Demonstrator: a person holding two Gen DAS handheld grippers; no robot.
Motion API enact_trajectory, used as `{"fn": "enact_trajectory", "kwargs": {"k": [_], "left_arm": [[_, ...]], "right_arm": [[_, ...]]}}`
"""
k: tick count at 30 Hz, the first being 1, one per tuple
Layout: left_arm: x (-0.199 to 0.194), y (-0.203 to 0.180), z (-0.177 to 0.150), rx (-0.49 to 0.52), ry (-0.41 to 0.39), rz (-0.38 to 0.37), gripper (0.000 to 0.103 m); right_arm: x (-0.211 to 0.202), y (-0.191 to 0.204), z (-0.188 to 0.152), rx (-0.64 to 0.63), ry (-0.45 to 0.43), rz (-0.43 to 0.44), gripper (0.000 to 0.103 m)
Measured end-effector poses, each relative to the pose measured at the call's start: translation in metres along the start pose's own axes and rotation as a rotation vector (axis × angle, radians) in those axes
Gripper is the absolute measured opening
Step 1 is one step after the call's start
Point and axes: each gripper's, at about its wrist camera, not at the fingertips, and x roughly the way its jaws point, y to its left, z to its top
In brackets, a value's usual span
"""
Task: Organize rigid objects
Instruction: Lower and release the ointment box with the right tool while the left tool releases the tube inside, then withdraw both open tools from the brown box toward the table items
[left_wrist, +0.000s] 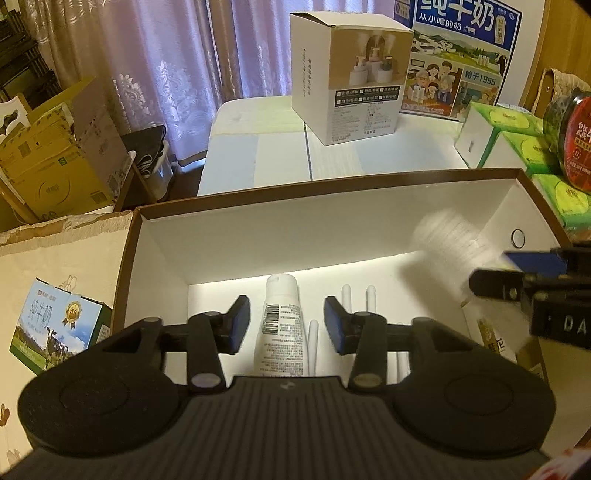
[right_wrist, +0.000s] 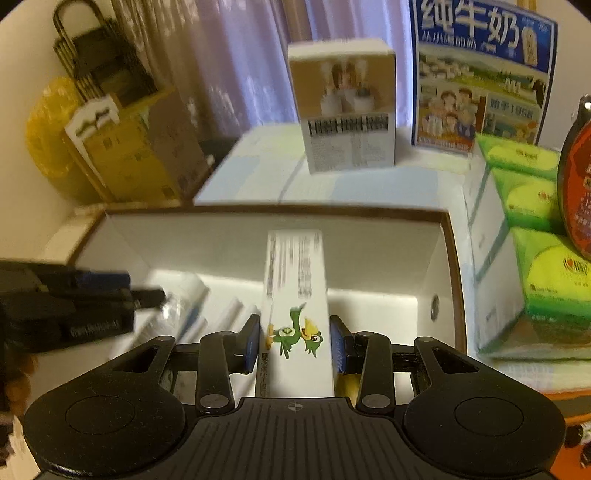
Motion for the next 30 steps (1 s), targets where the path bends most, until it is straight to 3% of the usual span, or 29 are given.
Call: {"fn": "enact_trajectory", "kwargs": {"k": [5, 19, 30], "left_arm": [[-0.007, -0.001, -0.004, -0.006, -0.007, -0.004, 0.049], [-0.044, -0.006, -0.016, -0.020, -0.045, -0.027, 0.053], [-0.081, -0.017, -0.030, -0.032, -0.084, -0.049, 0.054]], "right_arm": [[-0.004, 0.006, 0.000, -0.035, -0.003, -0.001, 0.048], [-0.023, 0.008, -0.020, -0.037, 0.035, 0.014, 0.054], [-0.055, 0.011, -0.029, -0.026, 0.002, 0.023, 0.059]]}}
